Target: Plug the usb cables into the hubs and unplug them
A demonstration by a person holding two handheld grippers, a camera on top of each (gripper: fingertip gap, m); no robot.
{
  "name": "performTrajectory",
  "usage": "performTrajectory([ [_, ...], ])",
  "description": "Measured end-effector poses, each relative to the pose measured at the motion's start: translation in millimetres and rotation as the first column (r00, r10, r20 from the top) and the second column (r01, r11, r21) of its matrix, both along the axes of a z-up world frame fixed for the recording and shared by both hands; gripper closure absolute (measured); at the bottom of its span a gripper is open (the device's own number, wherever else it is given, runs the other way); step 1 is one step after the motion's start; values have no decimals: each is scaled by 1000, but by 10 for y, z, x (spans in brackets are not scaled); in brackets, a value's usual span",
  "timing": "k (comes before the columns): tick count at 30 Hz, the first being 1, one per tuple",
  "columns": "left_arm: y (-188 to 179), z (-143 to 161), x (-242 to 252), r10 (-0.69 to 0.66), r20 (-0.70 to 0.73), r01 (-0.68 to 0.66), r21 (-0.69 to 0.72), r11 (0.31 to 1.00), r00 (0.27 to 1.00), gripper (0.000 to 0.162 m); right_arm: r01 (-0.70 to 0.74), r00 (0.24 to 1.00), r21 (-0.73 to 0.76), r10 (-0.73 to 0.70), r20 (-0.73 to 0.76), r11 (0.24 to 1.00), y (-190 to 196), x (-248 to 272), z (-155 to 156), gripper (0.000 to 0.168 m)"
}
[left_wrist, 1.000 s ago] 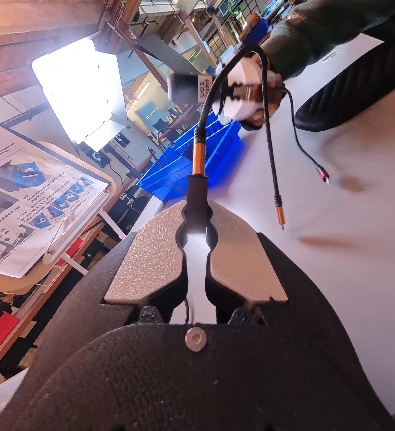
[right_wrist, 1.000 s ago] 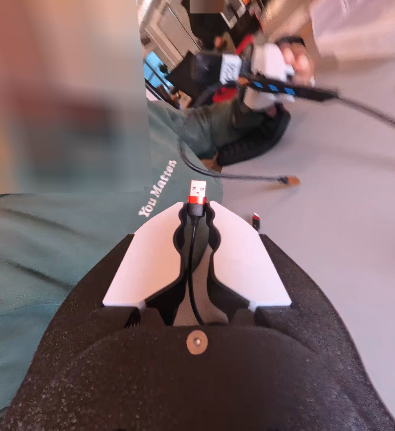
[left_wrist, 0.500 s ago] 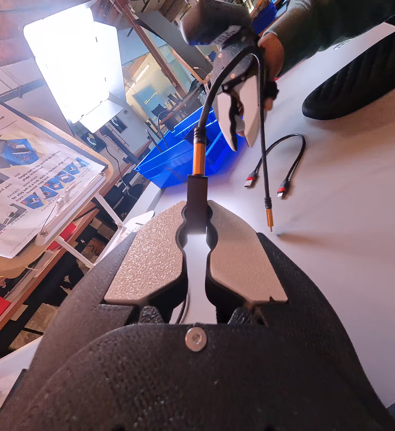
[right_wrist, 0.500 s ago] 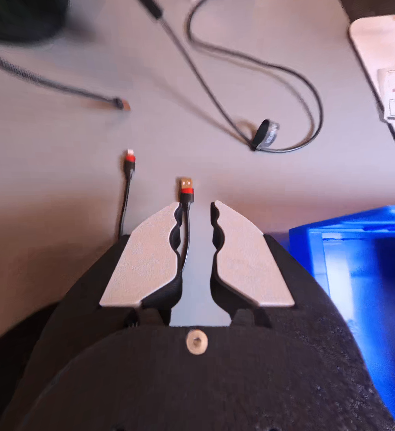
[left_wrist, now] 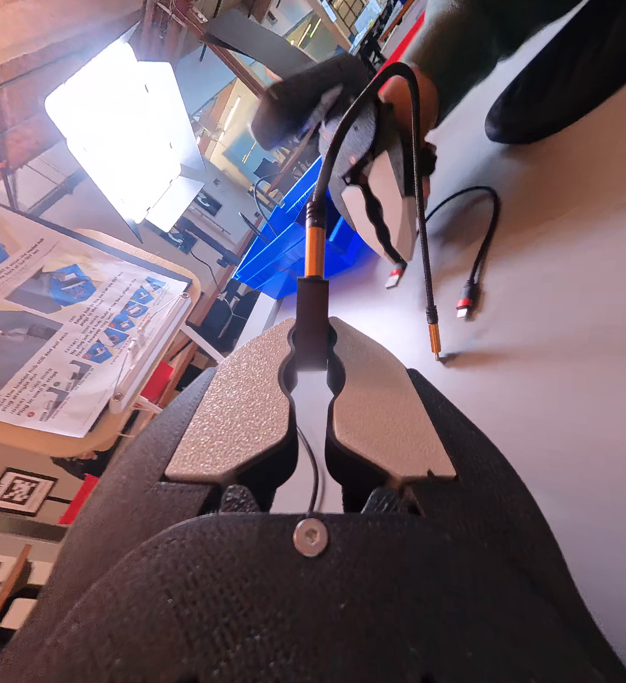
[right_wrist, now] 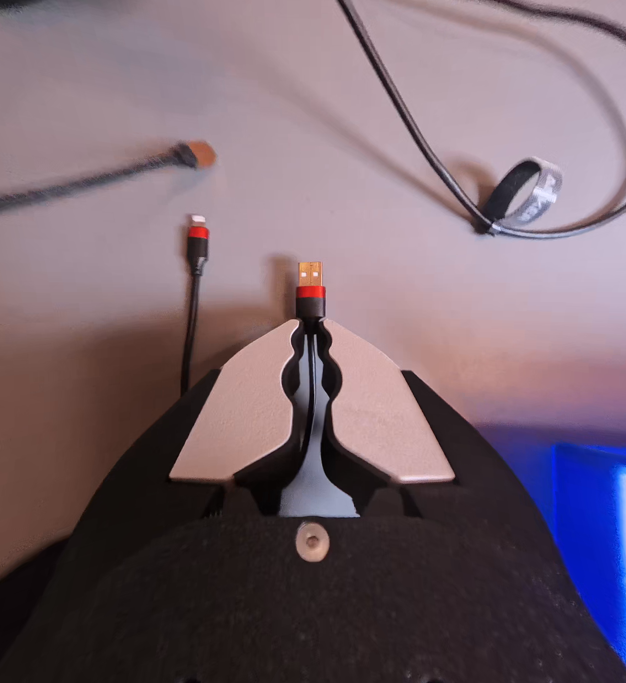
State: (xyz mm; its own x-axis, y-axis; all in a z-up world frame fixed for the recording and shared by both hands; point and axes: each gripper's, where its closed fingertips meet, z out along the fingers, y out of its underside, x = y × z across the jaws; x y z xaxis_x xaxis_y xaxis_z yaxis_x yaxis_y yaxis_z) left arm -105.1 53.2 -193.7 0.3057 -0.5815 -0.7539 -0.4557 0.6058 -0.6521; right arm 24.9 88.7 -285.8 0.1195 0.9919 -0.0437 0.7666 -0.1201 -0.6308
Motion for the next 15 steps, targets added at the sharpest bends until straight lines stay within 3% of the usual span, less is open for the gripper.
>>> performTrajectory([
  [7,5,-137,130,119,-212,-75,206,976,970,151,-66,993,-76,58,-108,995,-351,-378,651,162],
  [15,-16,-292,253,243,-380,-108,344,933,892,151,-141,990,-144,135,-52,980,-670,-730,605,162],
])
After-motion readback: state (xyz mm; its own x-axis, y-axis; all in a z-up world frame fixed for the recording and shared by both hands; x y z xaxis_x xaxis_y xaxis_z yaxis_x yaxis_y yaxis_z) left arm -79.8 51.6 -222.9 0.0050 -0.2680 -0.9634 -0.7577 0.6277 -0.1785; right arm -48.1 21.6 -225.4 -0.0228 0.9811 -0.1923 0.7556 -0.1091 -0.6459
